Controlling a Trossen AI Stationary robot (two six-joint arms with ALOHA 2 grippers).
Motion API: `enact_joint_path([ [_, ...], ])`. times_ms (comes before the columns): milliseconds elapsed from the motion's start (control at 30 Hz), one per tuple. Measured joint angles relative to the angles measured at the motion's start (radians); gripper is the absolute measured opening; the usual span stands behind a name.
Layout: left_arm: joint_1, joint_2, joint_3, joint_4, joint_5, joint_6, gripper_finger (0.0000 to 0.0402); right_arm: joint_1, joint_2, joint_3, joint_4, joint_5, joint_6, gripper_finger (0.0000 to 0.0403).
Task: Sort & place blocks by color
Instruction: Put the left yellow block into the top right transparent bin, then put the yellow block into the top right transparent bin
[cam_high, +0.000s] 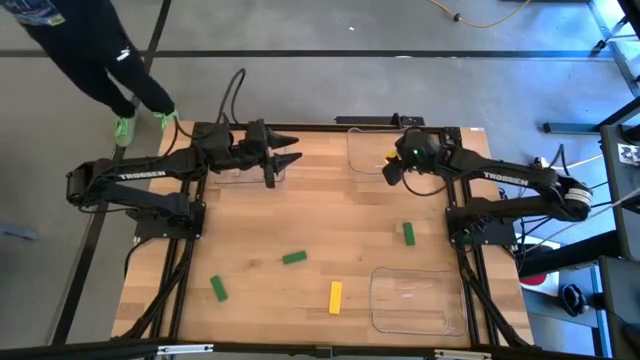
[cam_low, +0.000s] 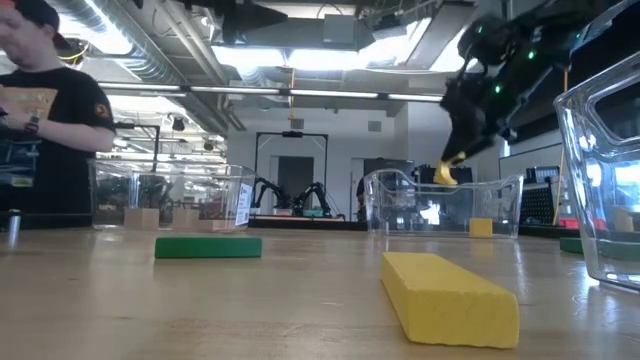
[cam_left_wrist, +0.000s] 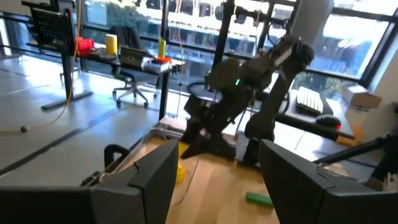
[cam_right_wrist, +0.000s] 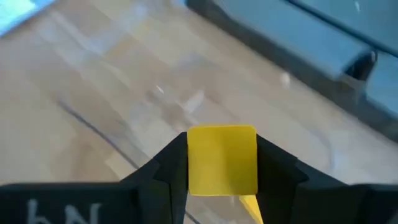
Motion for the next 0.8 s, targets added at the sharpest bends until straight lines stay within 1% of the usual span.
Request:
enact_joint_path([
  [233, 0.0, 0.0, 0.001, 0.002, 0.001, -0.018, 0.0215, -0.05, 0.118, -0.052, 0.104, 0.009, 0.102, 0.0164],
  [367, 0.0, 0.0, 0.001, 0.001, 0.013, -0.019, 0.0215, -0.059, 0.175, -0.056, 0.184, 0.012, 0.156, 0.0166],
  [467, 0.0, 0.0, 0.001, 0.001, 0.051, -0.018, 0.0215, -0.06, 0.202, -0.057, 0.219, 0.012, 0.184, 0.0165],
  [600, 0.015, -0.013, 0.001, -0.023, 0.161, -0.003, 0.0215, -0.06, 0.196, -0.03, 0.21, 0.012, 0.179, 0.0174],
  [700, 0.037, -0.045, 0.002, -0.062, 0.22, 0.003, 0.0215, -0.06, 0.151, 0.028, 0.193, 0.011, 0.187, 0.0189],
  [733, 0.042, -0.051, 0.003, -0.083, 0.234, 0.003, 0.0215, -0.06, 0.133, 0.047, 0.188, 0.004, 0.205, 0.0196],
  [800, 0.045, -0.056, 0.001, -0.125, 0.259, 0.001, 0.0215, -0.044, 0.1, 0.08, 0.17, -0.056, 0.259, 0.0212],
])
